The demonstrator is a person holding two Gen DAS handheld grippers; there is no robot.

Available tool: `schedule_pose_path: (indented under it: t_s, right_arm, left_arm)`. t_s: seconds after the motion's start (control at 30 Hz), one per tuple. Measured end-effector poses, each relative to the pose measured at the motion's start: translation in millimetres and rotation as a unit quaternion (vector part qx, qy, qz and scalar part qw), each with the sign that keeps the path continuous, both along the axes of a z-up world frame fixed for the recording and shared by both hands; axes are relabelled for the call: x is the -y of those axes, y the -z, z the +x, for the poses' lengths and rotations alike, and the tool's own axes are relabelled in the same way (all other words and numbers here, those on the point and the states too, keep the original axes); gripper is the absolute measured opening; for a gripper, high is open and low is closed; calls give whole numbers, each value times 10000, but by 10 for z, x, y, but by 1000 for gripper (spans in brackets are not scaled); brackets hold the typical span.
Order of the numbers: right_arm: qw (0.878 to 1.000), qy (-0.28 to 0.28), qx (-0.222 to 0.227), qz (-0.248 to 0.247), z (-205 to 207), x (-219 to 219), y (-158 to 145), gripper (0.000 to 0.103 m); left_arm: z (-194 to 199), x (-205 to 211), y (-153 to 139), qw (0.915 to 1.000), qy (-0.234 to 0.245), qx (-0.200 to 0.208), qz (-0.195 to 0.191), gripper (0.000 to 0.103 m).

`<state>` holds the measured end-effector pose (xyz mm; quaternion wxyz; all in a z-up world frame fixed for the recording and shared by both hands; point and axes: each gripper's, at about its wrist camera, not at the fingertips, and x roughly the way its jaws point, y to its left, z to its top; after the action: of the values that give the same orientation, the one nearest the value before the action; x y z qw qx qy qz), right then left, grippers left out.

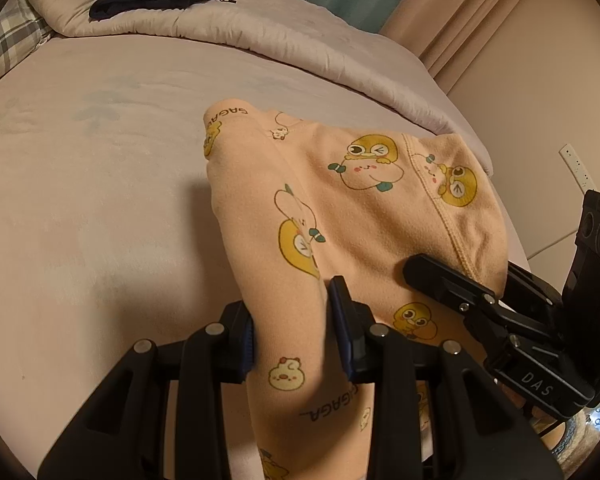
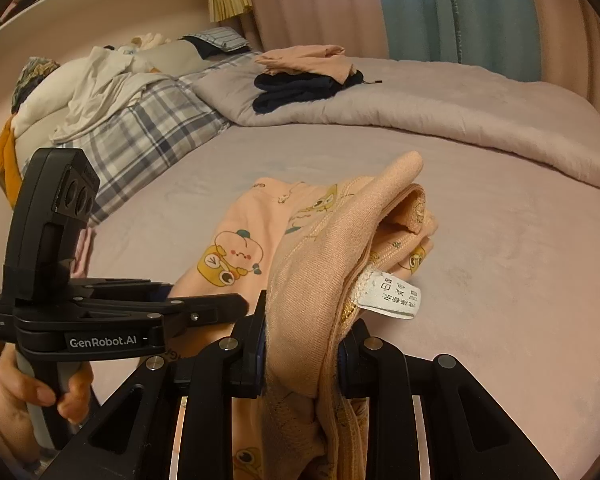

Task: Fold small clothes

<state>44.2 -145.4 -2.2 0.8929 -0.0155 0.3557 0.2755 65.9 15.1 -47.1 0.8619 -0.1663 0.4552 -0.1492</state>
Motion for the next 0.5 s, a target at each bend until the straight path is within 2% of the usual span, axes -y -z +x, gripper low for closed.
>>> schedule_pose_path:
  t_s: [0.5]
  right_arm:
    - [9999,99,-64,8,92,-42,43,28]
  left_arm:
    - [170,-14,56,9999,69,2,83,33]
